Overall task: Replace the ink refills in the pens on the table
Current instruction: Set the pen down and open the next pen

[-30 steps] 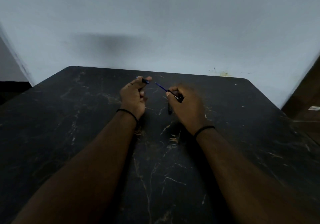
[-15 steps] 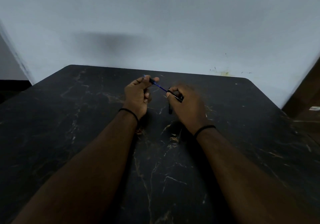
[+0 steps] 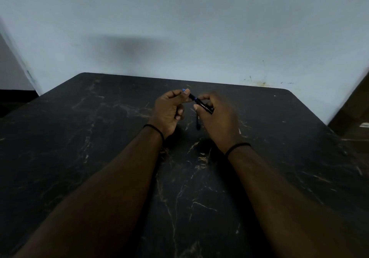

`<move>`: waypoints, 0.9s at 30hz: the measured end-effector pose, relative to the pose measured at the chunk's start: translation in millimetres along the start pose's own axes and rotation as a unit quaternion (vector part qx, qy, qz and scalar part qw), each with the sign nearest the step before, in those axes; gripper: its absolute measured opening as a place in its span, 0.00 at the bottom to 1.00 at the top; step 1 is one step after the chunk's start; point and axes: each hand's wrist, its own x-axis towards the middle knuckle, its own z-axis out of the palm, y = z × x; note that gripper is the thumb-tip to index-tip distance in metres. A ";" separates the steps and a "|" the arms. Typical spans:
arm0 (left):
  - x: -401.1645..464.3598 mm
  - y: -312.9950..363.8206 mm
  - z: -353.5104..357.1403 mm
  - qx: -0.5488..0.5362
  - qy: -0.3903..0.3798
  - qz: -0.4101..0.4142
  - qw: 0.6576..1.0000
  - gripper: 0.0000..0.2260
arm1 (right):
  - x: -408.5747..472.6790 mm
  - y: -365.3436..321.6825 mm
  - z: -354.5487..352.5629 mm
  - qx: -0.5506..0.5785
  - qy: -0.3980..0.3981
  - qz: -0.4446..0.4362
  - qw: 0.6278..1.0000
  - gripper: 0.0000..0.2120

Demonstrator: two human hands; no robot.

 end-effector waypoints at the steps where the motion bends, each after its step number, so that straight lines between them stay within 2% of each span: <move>1: 0.3 -0.4 0.2 -0.002 -0.002 -0.002 1.000 0.04 | -0.4 0.2 0.2 0.003 -0.002 0.009 1.000 0.07; 7: 4.2 -4.0 -4.5 -0.002 -0.008 -0.008 1.000 0.03 | -0.6 2.0 0.8 0.005 -0.003 0.014 1.000 0.07; 9: 5.7 -4.9 -6.0 -0.005 -0.006 -0.008 1.000 0.03 | -1.8 3.1 -0.1 0.000 -0.004 0.010 1.000 0.04; 14: 8.1 -7.2 -8.1 -0.006 -0.004 -0.010 1.000 0.04 | -2.2 0.5 -2.5 -0.029 0.002 -0.015 0.999 0.08; 17: 8.2 -8.0 -8.3 -0.001 -0.004 -0.012 1.000 0.06 | -1.0 -1.7 -3.8 -0.008 -0.008 0.019 1.000 0.04; 20: 8.5 -8.1 -8.4 0.001 -0.002 -0.013 1.000 0.07 | -1.9 -0.4 -3.7 0.009 -0.008 0.033 0.999 0.11; 24: 9.3 -8.2 -8.1 0.000 0.001 -0.012 1.000 0.05 | -2.5 0.5 -4.8 -0.034 -0.019 0.032 0.999 0.05; 27: 10.2 -8.8 -8.0 -0.001 -0.002 -0.015 1.000 0.03 | -2.5 -2.6 -4.4 -0.069 -0.005 -0.005 0.998 0.15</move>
